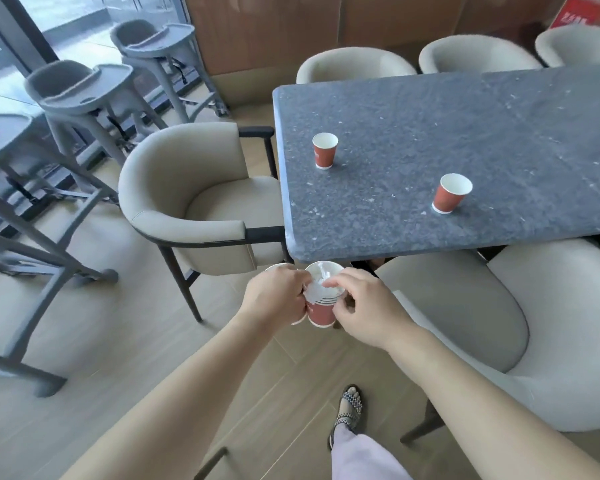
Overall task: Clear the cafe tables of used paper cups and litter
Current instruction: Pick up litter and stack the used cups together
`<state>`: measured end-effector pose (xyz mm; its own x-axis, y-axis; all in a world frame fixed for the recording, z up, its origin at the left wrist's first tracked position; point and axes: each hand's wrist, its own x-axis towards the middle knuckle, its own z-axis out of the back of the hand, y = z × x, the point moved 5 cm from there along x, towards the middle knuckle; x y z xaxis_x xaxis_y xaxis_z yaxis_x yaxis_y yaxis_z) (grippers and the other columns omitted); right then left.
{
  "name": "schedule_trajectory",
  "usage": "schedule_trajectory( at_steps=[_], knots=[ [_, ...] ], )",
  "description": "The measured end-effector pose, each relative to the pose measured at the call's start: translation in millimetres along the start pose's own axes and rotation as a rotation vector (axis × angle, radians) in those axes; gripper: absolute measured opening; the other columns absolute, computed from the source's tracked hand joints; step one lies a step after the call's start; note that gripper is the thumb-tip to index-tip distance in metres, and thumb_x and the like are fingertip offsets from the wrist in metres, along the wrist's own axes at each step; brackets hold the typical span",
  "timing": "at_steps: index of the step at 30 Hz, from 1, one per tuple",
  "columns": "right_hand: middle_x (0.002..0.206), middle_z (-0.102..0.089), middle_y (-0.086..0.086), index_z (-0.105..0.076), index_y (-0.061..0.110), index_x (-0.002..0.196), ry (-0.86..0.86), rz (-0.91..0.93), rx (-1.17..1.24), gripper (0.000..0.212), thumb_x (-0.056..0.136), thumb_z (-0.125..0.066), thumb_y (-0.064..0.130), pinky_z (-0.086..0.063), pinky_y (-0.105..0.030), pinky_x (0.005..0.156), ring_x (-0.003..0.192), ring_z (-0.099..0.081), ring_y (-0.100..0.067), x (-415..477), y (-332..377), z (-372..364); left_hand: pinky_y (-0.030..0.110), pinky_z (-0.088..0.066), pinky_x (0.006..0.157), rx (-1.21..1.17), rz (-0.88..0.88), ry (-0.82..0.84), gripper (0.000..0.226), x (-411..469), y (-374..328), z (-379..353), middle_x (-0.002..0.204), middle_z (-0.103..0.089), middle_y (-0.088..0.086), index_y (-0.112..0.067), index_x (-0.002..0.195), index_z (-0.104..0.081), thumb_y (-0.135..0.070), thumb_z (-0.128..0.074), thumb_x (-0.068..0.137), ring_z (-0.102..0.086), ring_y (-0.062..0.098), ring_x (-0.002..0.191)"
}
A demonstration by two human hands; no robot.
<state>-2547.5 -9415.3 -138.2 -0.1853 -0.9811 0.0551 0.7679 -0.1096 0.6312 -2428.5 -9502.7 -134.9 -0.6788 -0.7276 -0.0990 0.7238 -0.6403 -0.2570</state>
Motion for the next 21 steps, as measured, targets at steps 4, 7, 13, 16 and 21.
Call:
schedule_trajectory(
  at_steps=[4,7,13,16,21],
  knots=[
    [0.110,-0.058,0.010,-0.059,0.024,0.109,-0.020,0.022,0.036,0.033,0.076,-0.061,0.029,-0.039,-0.019,0.082,0.104,-0.049,-0.010,41,-23,21,0.023,-0.031,0.056,0.013,0.004,-0.007,0.021,53,-9,12,0.080,-0.049,-0.009,-0.032,0.093,-0.063,-0.025,-0.055,0.075,-0.047,0.015,0.075],
    [0.112,-0.056,0.014,-0.059,0.030,0.107,-0.044,0.017,0.071,0.033,0.077,-0.062,0.041,-0.043,-0.025,0.084,0.106,-0.048,-0.008,73,-39,35,0.023,-0.035,0.058,0.016,0.017,0.003,0.022,92,-15,19,0.088,-0.056,-0.007,-0.031,0.094,-0.063,-0.026,-0.055,0.075,-0.057,0.019,0.085],
    [0.099,-0.060,0.009,-0.065,0.022,0.088,-0.097,-0.018,0.076,0.010,0.084,-0.062,0.030,-0.047,-0.032,0.079,0.098,-0.054,-0.014,137,-77,58,0.025,-0.041,0.060,0.025,0.002,-0.042,0.022,163,-19,22,0.092,-0.060,-0.008,-0.035,0.098,-0.063,-0.029,-0.054,0.079,-0.058,0.017,0.087],
    [0.092,-0.062,0.006,-0.065,0.018,0.082,-0.135,-0.039,0.085,0.007,0.082,-0.065,0.025,-0.047,-0.032,0.076,0.092,-0.056,-0.016,164,-88,61,0.025,-0.037,0.058,0.037,-0.008,-0.042,0.021,190,-15,19,0.090,-0.059,-0.007,-0.034,0.098,-0.063,-0.029,-0.053,0.080,-0.058,0.018,0.085],
    [0.091,-0.062,0.005,-0.064,0.018,0.081,-0.190,-0.131,0.029,0.005,0.079,-0.067,0.022,-0.042,-0.027,0.069,0.088,-0.056,-0.017,207,-106,59,0.024,-0.035,0.057,0.010,-0.048,-0.009,0.021,232,2,13,0.090,-0.056,-0.009,-0.036,0.097,-0.063,-0.029,-0.053,0.081,-0.055,0.014,0.086]
  ],
)
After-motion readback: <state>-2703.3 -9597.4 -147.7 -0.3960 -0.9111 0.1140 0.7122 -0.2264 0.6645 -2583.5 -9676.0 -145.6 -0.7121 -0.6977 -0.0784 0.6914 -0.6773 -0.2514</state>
